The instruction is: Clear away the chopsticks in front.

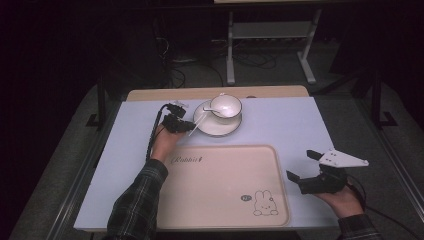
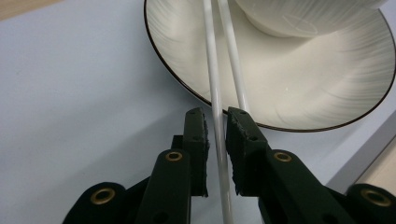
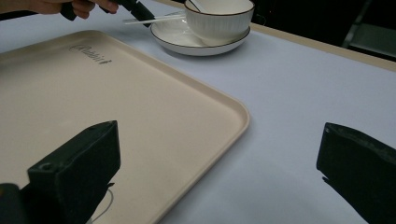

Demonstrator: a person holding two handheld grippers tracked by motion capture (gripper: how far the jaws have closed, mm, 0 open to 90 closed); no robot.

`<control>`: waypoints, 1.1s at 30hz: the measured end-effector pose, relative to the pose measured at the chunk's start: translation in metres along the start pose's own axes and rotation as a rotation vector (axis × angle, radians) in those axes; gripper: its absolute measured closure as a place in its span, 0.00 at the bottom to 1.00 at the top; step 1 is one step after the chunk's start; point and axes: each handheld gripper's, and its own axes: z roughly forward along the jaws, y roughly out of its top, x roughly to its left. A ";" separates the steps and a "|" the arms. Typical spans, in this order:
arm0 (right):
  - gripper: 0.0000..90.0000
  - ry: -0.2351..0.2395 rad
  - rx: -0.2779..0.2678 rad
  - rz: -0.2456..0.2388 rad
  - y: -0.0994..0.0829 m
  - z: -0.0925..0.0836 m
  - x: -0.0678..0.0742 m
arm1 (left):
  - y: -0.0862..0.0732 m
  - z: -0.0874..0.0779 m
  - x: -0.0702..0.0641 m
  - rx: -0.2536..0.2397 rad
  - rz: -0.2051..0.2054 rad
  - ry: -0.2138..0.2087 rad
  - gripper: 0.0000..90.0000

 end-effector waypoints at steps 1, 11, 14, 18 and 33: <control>0.00 0.000 0.000 0.001 0.000 0.000 0.000 | 0.000 0.000 0.000 0.000 0.000 -0.001 0.86; 0.00 0.000 0.003 0.001 0.000 0.000 0.000 | 0.000 0.001 -0.001 0.009 -0.001 0.006 0.95; 0.00 0.000 0.003 0.001 0.000 0.000 0.000 | 0.000 0.001 -0.002 0.013 0.007 0.019 0.95; 0.00 -0.001 0.002 0.001 0.000 0.000 0.000 | 0.000 -0.005 0.000 -0.003 -0.005 0.020 0.96; 0.00 -0.004 0.002 0.001 0.000 0.000 0.000 | -0.020 -0.052 0.013 -0.073 -0.046 0.028 0.96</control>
